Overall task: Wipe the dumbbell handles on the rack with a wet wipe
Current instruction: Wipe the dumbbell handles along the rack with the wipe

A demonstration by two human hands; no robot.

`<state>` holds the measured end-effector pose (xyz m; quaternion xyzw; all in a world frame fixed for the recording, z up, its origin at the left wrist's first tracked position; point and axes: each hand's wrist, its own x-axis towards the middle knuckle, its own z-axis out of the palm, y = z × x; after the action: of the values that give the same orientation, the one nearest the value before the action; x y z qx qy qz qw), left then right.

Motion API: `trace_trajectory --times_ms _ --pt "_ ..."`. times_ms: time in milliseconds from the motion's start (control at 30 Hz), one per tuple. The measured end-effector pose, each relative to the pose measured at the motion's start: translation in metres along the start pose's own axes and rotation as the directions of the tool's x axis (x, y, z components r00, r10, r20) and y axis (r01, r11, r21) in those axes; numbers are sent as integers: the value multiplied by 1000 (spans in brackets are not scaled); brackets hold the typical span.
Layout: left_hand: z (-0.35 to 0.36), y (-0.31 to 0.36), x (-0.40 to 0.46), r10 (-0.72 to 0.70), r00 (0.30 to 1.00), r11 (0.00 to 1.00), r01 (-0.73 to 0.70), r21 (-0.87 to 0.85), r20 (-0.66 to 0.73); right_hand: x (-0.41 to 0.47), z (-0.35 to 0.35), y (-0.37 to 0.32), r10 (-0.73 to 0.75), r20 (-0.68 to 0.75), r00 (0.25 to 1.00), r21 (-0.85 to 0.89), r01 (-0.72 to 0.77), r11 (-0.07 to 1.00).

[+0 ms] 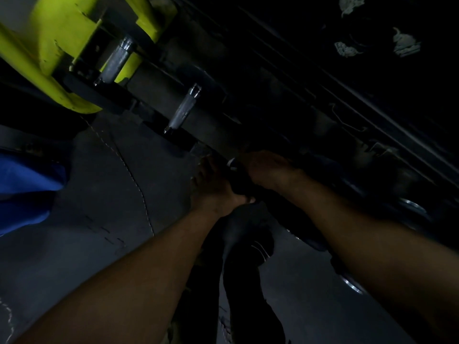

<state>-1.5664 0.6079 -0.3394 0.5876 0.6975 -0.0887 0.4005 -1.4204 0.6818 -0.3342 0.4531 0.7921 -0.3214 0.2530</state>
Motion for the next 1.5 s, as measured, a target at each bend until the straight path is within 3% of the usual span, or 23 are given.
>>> trace_trajectory --times_ms 167,300,500,700,833,967,1067,1233,1367,1500 --pt "-2 3 -2 -43 998 998 42 -37 -39 -20 -6 7 -49 -67 996 125 58 991" --pt "-3 4 -4 -24 998 1000 24 -3 -62 -35 12 18 29 -143 989 282 13 959" --pt "6 4 -18 -7 995 1000 8 13 -104 -79 44 39 125 -325 937 126 -88 988" --pt "11 27 -67 81 980 997 -75 35 -182 -148 53 45 127 -498 858 129 -72 989" --pt "20 46 -92 159 965 987 -150 55 -207 -176 58 56 239 -513 825 104 -216 971" --pt "43 68 -106 197 971 980 -190 61 -134 -184 72 81 289 -409 866 311 -166 936" --pt "67 88 -112 173 985 985 -173 10 0 -184 82 96 328 -283 901 448 -178 876" --pt "100 119 -117 91 990 994 -83 -76 112 -173 89 101 273 -394 878 461 -69 885" --pt "120 133 -114 32 997 996 -26 -87 69 -159 102 108 210 -401 892 502 22 865" --pt "139 133 -104 11 1000 998 -12 -61 -9 -143 128 115 130 -309 942 511 49 858"
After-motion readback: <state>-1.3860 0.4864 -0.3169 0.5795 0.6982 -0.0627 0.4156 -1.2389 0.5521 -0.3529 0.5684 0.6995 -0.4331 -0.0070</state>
